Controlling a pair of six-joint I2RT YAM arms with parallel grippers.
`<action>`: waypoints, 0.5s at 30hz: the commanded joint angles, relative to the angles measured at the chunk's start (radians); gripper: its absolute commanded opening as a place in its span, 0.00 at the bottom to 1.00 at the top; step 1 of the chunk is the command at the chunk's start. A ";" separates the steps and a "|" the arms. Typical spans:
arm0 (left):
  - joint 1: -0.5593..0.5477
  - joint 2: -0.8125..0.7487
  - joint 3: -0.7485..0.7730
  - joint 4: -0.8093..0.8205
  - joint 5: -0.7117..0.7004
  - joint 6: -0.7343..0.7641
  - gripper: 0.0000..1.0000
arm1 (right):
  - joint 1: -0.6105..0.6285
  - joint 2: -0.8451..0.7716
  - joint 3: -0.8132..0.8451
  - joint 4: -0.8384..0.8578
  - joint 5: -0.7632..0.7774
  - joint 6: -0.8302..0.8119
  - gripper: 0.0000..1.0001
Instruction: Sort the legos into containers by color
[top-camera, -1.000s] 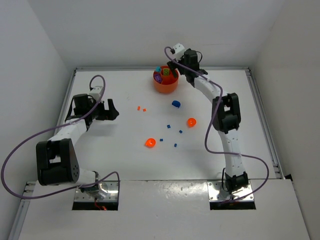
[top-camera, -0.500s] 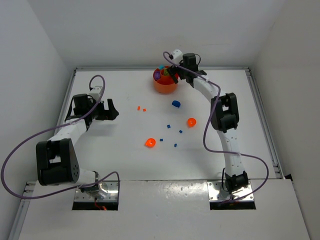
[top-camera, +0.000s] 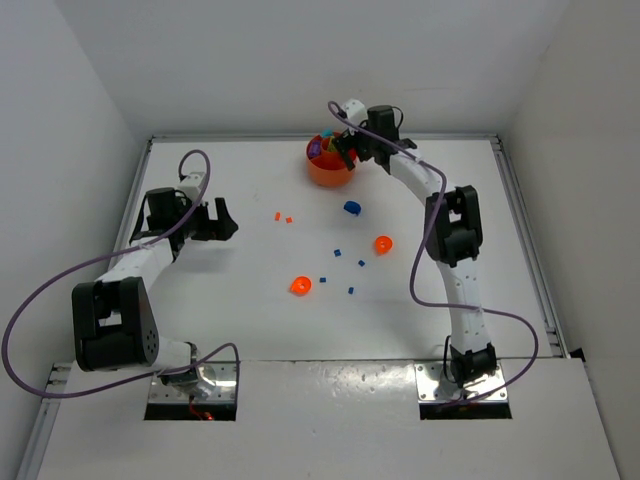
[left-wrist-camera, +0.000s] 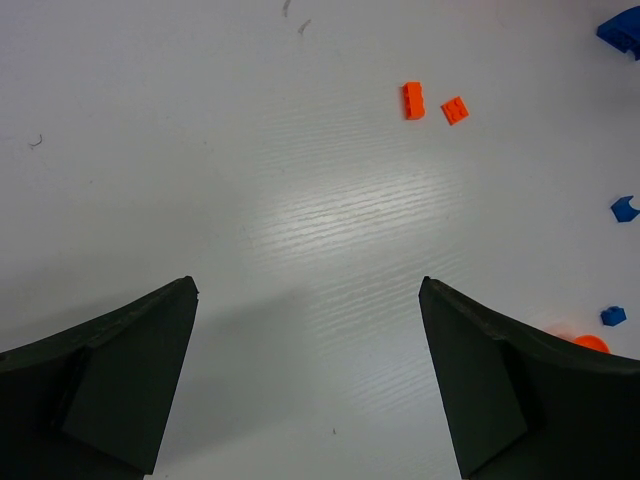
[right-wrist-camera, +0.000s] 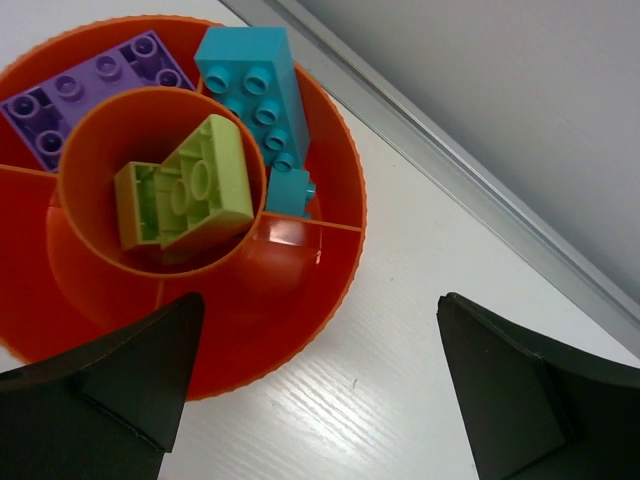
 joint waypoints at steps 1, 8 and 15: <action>0.013 -0.001 0.025 0.022 0.022 -0.005 1.00 | -0.003 -0.084 -0.002 -0.008 -0.065 0.015 1.00; 0.013 0.008 0.025 0.022 0.022 -0.014 1.00 | 0.006 -0.084 0.016 -0.060 -0.110 -0.004 1.00; 0.013 0.008 0.025 0.022 0.022 -0.014 1.00 | 0.015 -0.084 0.016 -0.050 -0.110 -0.013 1.00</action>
